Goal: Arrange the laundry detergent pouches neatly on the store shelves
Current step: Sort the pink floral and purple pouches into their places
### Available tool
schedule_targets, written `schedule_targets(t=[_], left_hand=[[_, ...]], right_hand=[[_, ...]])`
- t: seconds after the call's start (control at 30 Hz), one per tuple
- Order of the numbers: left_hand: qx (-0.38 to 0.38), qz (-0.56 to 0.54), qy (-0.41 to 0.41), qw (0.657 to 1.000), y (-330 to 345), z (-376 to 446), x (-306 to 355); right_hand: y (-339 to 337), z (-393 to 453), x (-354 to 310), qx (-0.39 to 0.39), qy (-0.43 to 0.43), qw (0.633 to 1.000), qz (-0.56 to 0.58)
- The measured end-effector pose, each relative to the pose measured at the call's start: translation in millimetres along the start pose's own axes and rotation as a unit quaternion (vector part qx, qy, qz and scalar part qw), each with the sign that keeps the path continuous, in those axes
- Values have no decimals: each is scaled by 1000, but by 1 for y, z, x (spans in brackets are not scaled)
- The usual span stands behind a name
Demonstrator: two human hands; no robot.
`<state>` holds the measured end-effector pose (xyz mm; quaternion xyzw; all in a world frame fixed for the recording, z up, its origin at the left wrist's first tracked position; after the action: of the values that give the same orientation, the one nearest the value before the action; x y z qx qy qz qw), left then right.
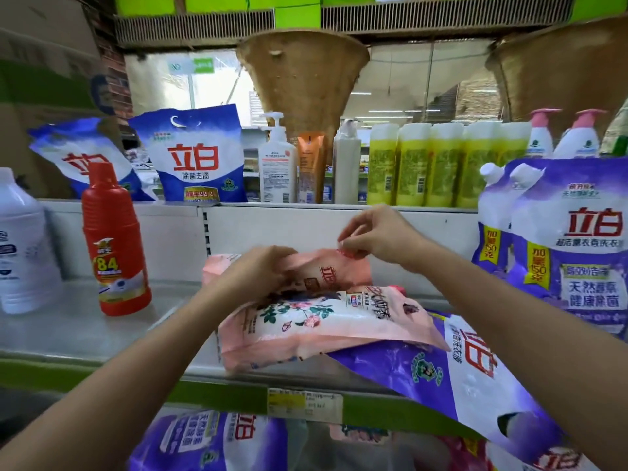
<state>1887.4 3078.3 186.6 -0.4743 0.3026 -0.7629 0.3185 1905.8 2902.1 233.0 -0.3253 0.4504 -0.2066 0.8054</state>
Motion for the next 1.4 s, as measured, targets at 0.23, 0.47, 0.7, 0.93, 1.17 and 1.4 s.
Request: schedule_targets(t=[0.23,0.47,0.7,0.93,1.17,1.4], left_hand=[[197,-114,18,974,-41,16,9],[349,-447,-25,823,-83,20,3],[345,-607,-36,715,-97,2,29],[218,-678,-127,691,-64,-8,35],[108,-614,-63,779,-36,-17,32],[87,-634,-17,768,-46,-27,59]], right_hand=[[-40,3,3,181,-20,982,49],[22,-7,62,-31,137,974,180],[33,-13,18,-121,19,953,276],[32,-42,0,-56,-9,932,357],[29,-61,21,-39,61,900,430],[19,-83,-7,-35,21,912,407]])
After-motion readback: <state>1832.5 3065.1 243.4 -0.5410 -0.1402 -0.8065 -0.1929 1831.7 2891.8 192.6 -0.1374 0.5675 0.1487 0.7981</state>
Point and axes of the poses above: each hand's wrist, its own z-axis towards the middle knuckle, its own y-axis out of the palm, x = y × z, the point moved 8 cm from there along z, towards the middle knuckle, and after that the axes turned 12 degrees about -z, right-handed, at the moved point
